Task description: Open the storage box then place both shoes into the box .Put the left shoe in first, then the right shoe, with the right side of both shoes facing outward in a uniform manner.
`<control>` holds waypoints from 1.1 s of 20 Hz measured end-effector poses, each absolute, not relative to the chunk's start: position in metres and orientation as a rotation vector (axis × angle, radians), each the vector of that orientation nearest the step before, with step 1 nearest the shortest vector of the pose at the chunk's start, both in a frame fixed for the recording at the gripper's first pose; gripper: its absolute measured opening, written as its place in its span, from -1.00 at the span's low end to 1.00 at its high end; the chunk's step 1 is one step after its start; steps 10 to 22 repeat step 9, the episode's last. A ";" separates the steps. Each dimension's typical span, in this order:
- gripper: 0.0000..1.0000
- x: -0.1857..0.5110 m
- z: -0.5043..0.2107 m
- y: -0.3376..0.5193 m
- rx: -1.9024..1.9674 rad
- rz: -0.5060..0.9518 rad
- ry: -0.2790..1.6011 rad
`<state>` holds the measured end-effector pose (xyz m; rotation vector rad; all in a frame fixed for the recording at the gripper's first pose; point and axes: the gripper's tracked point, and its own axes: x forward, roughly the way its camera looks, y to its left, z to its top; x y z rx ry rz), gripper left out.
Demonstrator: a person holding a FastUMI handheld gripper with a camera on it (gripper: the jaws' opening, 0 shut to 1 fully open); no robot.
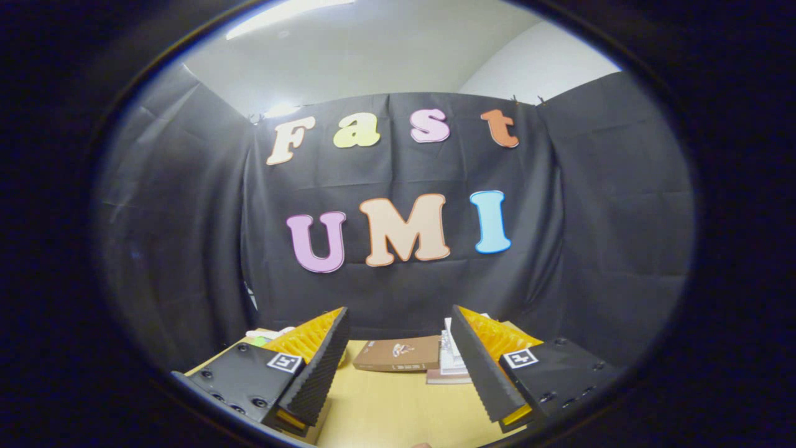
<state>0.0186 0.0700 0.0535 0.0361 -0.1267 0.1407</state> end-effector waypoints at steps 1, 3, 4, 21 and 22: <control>1.00 0.018 0.053 0.062 0.032 0.134 -0.125; 1.00 0.019 0.049 0.048 0.035 0.131 -0.112; 1.00 0.018 0.049 0.044 0.043 0.135 -0.106; 1.00 0.017 0.042 0.018 0.061 0.158 -0.088; 1.00 0.017 0.042 0.018 0.061 0.158 -0.088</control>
